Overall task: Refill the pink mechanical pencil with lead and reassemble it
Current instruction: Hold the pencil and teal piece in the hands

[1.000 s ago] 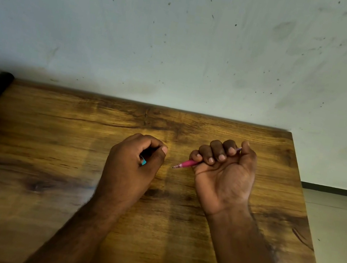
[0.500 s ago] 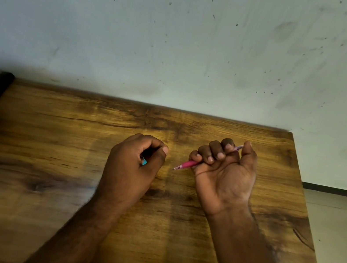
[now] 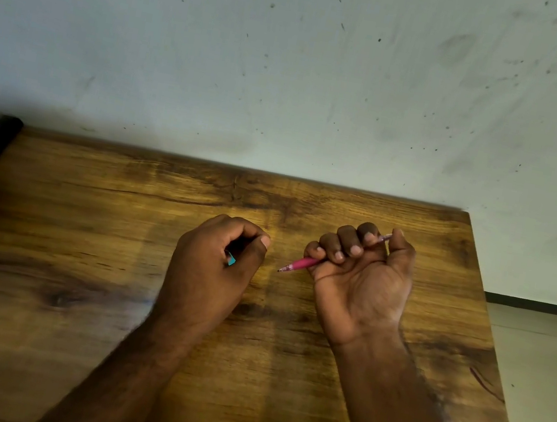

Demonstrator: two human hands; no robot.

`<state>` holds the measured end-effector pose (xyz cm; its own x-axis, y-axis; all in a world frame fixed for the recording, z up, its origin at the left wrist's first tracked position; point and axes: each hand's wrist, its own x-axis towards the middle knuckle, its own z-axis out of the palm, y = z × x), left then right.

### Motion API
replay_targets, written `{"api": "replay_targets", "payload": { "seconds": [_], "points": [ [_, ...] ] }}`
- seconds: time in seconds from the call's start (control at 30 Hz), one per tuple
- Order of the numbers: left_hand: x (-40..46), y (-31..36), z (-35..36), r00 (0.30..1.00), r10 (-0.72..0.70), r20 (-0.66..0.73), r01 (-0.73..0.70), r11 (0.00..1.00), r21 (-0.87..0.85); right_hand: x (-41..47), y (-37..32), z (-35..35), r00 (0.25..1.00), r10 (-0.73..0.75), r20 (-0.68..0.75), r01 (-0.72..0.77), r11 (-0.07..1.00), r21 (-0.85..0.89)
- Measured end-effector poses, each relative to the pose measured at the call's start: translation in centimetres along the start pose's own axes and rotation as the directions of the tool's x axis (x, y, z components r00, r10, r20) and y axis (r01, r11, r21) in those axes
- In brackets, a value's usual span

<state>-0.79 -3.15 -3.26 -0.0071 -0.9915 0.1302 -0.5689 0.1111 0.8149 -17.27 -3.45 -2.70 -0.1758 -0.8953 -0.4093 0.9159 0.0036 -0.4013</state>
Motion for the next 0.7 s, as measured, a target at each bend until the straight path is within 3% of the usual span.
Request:
{"api": "replay_targets", "payload": {
  "seconds": [0.7],
  "points": [
    [0.02, 0.19, -0.10, 1.000, -0.016, -0.001, 0.016, 1.000, -0.005, 0.00, -0.01, -0.09, 1.000, -0.010, -0.006, 0.010, 1.000, -0.017]
  ]
}}
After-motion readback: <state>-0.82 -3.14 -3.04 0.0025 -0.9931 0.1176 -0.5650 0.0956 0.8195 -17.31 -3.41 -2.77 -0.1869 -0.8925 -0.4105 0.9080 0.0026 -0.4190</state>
